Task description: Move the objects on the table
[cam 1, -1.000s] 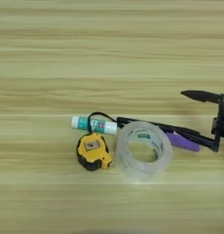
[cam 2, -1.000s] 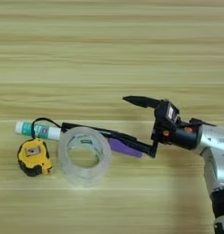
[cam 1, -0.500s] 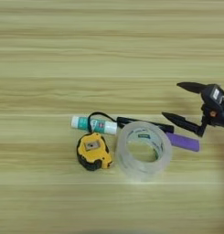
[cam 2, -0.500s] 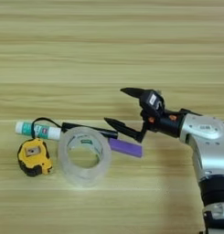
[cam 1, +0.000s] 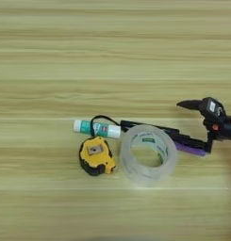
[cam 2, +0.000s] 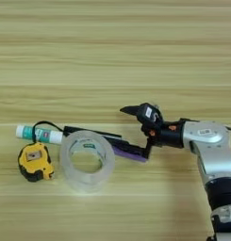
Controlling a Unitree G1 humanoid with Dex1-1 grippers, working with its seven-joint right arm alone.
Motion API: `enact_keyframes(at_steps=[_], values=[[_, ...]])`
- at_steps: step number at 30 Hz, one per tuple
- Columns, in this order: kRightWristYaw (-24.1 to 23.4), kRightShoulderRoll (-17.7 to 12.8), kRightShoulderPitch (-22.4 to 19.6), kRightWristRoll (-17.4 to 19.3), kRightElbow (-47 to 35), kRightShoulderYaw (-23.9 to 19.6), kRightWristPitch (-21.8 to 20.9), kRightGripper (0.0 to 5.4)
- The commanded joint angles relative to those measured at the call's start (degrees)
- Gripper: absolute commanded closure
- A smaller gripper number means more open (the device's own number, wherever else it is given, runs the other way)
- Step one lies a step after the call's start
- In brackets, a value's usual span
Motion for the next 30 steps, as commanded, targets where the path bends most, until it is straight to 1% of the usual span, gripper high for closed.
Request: enact_keyframes(at_steps=[1,7,12,18,23,24,25,30], values=[[-3.41,-1.16,-5.12,-1.39,1.22,-0.37,-3.04,0.05],[-4.30,0.16,-5.79,-2.94,2.66,0.90,-4.63,0.05],[-4.79,1.02,-5.44,-4.22,2.13,2.48,-4.52,0.05],[-5.99,1.27,-5.58,-5.57,2.17,3.84,-3.19,0.86],[-5.69,1.29,-5.28,-6.21,1.50,4.51,-1.73,1.36],[-5.65,1.30,-5.24,-6.28,1.38,4.58,-1.58,1.56],[-5.65,1.33,-5.17,-6.33,1.15,4.67,-1.34,1.56],[-5.81,1.42,-5.07,-6.54,0.76,5.03,-0.56,2.12]])
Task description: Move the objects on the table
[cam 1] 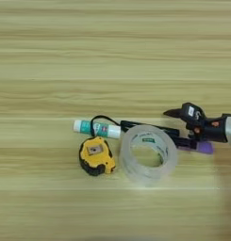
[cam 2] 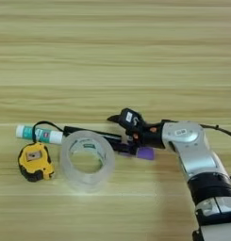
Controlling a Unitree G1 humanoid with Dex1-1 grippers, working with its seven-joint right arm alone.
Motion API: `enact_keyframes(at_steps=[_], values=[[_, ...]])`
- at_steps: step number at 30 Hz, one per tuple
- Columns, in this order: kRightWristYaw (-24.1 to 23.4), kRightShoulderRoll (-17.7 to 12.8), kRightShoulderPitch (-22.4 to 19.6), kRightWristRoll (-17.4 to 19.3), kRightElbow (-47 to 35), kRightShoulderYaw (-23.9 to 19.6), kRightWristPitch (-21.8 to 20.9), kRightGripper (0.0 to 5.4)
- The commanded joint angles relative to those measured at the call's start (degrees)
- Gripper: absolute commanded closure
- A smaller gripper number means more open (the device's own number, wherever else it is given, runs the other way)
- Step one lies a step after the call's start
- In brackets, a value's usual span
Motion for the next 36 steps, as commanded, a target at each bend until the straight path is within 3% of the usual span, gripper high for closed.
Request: enact_keyframes(at_steps=[1,7,18,28,36], values=[[-1.83,-1.82,-2.50,-0.44,-2.37,-0.39,1.10,2.27],[-1.69,-1.85,-2.30,-0.32,-2.59,-0.07,2.24,2.81],[-1.76,-1.67,-2.21,-0.36,-2.54,0.30,2.28,4.35],[-3.26,-0.15,-3.44,2.06,-3.40,-1.81,1.97,4.36],[-7.96,3.53,-8.79,6.25,-5.41,-6.38,3.01,4.36]])
